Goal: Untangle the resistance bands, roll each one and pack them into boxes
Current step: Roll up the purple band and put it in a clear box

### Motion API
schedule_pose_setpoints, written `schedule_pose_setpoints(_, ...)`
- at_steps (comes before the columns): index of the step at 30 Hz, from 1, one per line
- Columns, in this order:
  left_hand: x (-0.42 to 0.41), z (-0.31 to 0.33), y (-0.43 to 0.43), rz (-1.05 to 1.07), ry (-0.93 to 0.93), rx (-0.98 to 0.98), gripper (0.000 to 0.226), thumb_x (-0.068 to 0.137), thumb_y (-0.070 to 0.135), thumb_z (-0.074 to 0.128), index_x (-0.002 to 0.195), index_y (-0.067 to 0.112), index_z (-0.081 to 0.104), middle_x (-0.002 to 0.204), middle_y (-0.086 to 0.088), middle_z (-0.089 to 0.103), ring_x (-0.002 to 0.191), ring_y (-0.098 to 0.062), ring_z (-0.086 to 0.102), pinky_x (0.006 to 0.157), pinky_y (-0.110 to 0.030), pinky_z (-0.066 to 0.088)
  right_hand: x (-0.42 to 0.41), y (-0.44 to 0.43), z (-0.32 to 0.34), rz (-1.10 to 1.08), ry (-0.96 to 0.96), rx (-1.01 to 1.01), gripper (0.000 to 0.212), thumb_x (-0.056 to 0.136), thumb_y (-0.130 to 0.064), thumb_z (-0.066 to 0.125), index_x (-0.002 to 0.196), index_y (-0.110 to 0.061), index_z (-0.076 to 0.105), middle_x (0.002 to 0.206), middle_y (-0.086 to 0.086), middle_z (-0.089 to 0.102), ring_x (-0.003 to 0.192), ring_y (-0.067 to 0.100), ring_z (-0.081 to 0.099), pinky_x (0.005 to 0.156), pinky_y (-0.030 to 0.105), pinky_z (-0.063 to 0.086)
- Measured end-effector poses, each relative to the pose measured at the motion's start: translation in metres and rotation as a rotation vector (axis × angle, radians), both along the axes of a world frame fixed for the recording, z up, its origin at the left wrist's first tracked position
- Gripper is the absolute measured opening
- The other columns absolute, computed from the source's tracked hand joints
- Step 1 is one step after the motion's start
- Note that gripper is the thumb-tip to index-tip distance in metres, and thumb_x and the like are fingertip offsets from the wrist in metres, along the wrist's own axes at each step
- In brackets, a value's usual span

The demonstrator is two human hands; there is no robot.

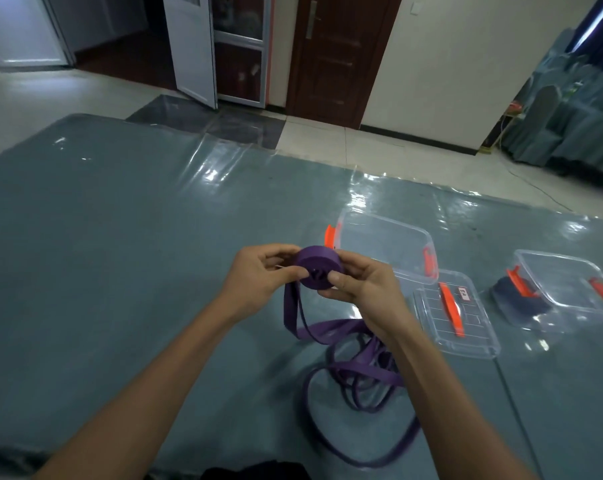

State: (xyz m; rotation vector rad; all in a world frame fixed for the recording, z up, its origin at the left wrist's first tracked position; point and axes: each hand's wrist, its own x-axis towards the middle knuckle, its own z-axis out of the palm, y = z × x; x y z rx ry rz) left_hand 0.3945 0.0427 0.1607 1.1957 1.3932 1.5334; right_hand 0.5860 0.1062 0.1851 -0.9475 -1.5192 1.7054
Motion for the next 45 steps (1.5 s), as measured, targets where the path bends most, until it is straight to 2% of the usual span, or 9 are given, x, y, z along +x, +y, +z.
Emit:
schedule_pose_setpoints(3, -0.009, 0.0, -0.002, 0.028, 0.059, -0.02, 0.031, 0.073, 0.001, 0.084, 0.09, 0.025, 0.074, 0.084, 0.007, 0.077, 0.083, -0.012, 0.073, 0.085, -0.029, 0.058, -0.01, -0.003, -0.004, 0.012, -0.013, 0.026, 0.033, 0.089, 0.006, 0.066, 0.12, -0.006, 0.066, 0.108, 0.014, 0.074, 0.103, 0.033, 0.071, 0.088, 0.044, 0.06)
schedule_pose_setpoints(7, -0.022, 0.001, -0.002, -0.021, 0.337, -0.012, 0.024, 0.075, 0.004, 0.084, 0.094, 0.018, 0.077, 0.086, 0.004, 0.074, 0.082, -0.013, 0.071, 0.086, -0.037, 0.058, -0.02, -0.003, 0.006, 0.027, -0.45, 0.622, 0.035, 0.084, -0.013, 0.077, 0.118, -0.022, 0.071, 0.105, -0.013, 0.074, 0.101, 0.002, 0.065, 0.091, 0.018, 0.05)
schedule_pose_setpoints(10, -0.023, 0.004, 0.001, -0.051, 0.504, 0.056, 0.024, 0.077, 0.011, 0.083, 0.099, 0.016, 0.076, 0.087, 0.007, 0.071, 0.083, -0.012, 0.069, 0.085, -0.035, 0.058, -0.025, 0.003, 0.012, 0.076, -0.539, 0.797, 0.028, 0.082, -0.01, 0.077, 0.107, -0.021, 0.074, 0.094, -0.009, 0.075, 0.091, 0.006, 0.064, 0.082, 0.015, 0.047)
schedule_pose_setpoints(22, -0.007, 0.001, 0.025, 0.078, -0.114, 0.055, 0.031, 0.07, -0.004, 0.083, 0.093, 0.016, 0.076, 0.086, 0.002, 0.078, 0.082, -0.012, 0.072, 0.081, -0.023, 0.057, -0.021, 0.021, 0.01, -0.078, 0.123, -0.049, 0.032, 0.087, 0.01, 0.063, 0.117, -0.001, 0.065, 0.107, 0.022, 0.072, 0.094, 0.034, 0.072, 0.077, 0.041, 0.062)
schedule_pose_setpoints(26, -0.011, -0.006, 0.027, 0.088, 0.017, 0.013, 0.031, 0.072, 0.0, 0.085, 0.089, 0.024, 0.075, 0.082, 0.007, 0.077, 0.079, -0.01, 0.072, 0.083, -0.024, 0.057, -0.021, 0.018, 0.0, -0.097, 0.061, 0.03, 0.032, 0.087, 0.008, 0.067, 0.116, -0.004, 0.065, 0.105, 0.017, 0.074, 0.098, 0.032, 0.072, 0.082, 0.04, 0.061)
schedule_pose_setpoints(30, -0.014, -0.009, 0.028, 0.024, 0.335, 0.04, 0.027, 0.074, 0.005, 0.085, 0.096, 0.019, 0.077, 0.086, 0.007, 0.076, 0.082, -0.01, 0.071, 0.083, -0.033, 0.058, -0.015, 0.024, 0.008, -0.017, -0.434, 0.585, 0.042, 0.084, -0.012, 0.078, 0.123, -0.022, 0.067, 0.111, -0.014, 0.071, 0.105, -0.003, 0.063, 0.087, 0.014, 0.052)
schedule_pose_setpoints(33, -0.01, -0.003, 0.032, -0.005, 0.427, 0.09, 0.027, 0.075, 0.011, 0.086, 0.1, 0.018, 0.077, 0.088, 0.01, 0.074, 0.083, -0.011, 0.07, 0.083, -0.032, 0.058, -0.013, 0.033, 0.018, 0.078, -0.59, 0.729, 0.033, 0.083, -0.012, 0.077, 0.114, -0.022, 0.073, 0.101, -0.011, 0.073, 0.096, -0.001, 0.061, 0.083, 0.004, 0.043)
schedule_pose_setpoints(38, 0.003, 0.0, 0.036, 0.067, 0.126, 0.073, 0.035, 0.072, 0.006, 0.087, 0.101, 0.022, 0.076, 0.093, 0.006, 0.078, 0.088, -0.012, 0.074, 0.085, -0.025, 0.058, -0.004, 0.04, 0.024, -0.022, -0.322, 0.437, 0.035, 0.081, 0.002, 0.075, 0.096, -0.029, 0.072, 0.091, -0.005, 0.076, 0.092, 0.012, 0.071, 0.08, 0.029, 0.06)
schedule_pose_setpoints(45, 0.008, 0.004, 0.039, 0.074, -0.072, 0.068, 0.039, 0.072, -0.004, 0.082, 0.099, 0.024, 0.073, 0.091, 0.009, 0.078, 0.084, -0.009, 0.074, 0.079, -0.018, 0.055, -0.007, 0.039, 0.017, -0.125, 0.112, -0.045, 0.034, 0.088, 0.009, 0.064, 0.121, 0.001, 0.063, 0.109, 0.023, 0.072, 0.101, 0.039, 0.07, 0.082, 0.045, 0.061)
